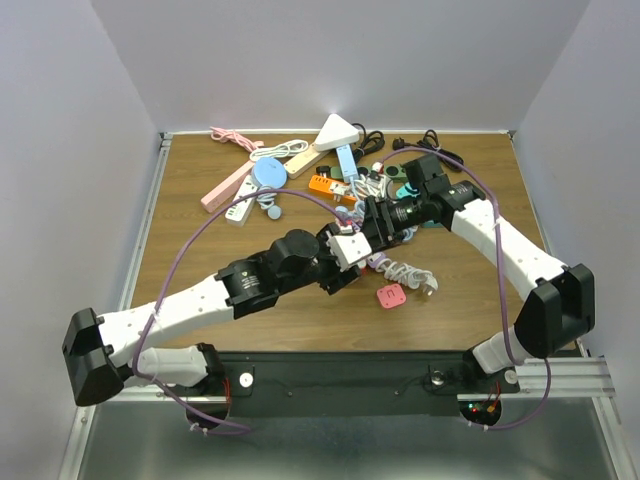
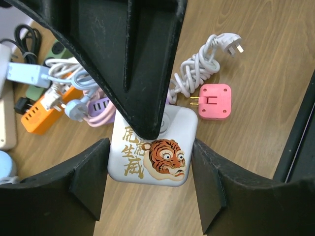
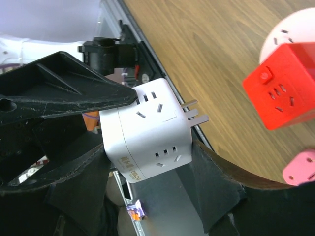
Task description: Insert the plug
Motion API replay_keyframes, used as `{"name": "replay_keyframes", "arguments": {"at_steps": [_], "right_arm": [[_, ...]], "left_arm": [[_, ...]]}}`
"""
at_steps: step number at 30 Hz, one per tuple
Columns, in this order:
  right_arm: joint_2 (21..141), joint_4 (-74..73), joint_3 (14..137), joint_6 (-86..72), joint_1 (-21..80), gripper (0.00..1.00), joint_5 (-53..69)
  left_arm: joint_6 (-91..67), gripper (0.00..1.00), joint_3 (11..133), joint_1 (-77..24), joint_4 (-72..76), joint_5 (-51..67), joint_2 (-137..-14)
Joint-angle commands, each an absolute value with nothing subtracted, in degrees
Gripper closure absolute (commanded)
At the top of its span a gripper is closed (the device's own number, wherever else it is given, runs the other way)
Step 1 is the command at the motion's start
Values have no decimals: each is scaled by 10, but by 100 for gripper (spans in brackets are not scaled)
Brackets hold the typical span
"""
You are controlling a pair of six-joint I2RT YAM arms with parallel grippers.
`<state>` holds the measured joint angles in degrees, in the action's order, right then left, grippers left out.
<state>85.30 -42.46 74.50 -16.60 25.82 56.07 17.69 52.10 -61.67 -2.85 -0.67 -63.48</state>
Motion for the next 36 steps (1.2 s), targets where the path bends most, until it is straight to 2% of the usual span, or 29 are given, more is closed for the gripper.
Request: {"name": "replay_keyframes", "arguments": {"at_steps": [1,3,4,7,11,14,20,27,36], "right_arm": [[846,-402,787,-168,258,22,563],[838,-402,790,-170,236,3,527],[833,-402,791,-172,228,0,515],[825,-403,796,-171,212,0,452],[822,-405,779,-178,217,0,310],[813,-404,758,-193,255,0,192],[830,-397,758,-238,358,0,55],[874,-396,755,-273,404,0,-47],[949,-395,773,-293,449,0,-105]], "left_arm": [[103,100,516,-627,-24,11,-645],[65,100,502,-626,-16,-21,-635],[55,100,488,-627,-15,-31,-622],[14,100,467,-626,-24,-76,-603],[-57,100,447,-613,-48,-133,-573],[-110,100,442,-590,-71,-171,-562],[-169,100,437,-503,-98,-207,-537],[-177,100,425,-437,-80,-178,-503],[-169,100,421,-427,-43,-147,-517]]}}
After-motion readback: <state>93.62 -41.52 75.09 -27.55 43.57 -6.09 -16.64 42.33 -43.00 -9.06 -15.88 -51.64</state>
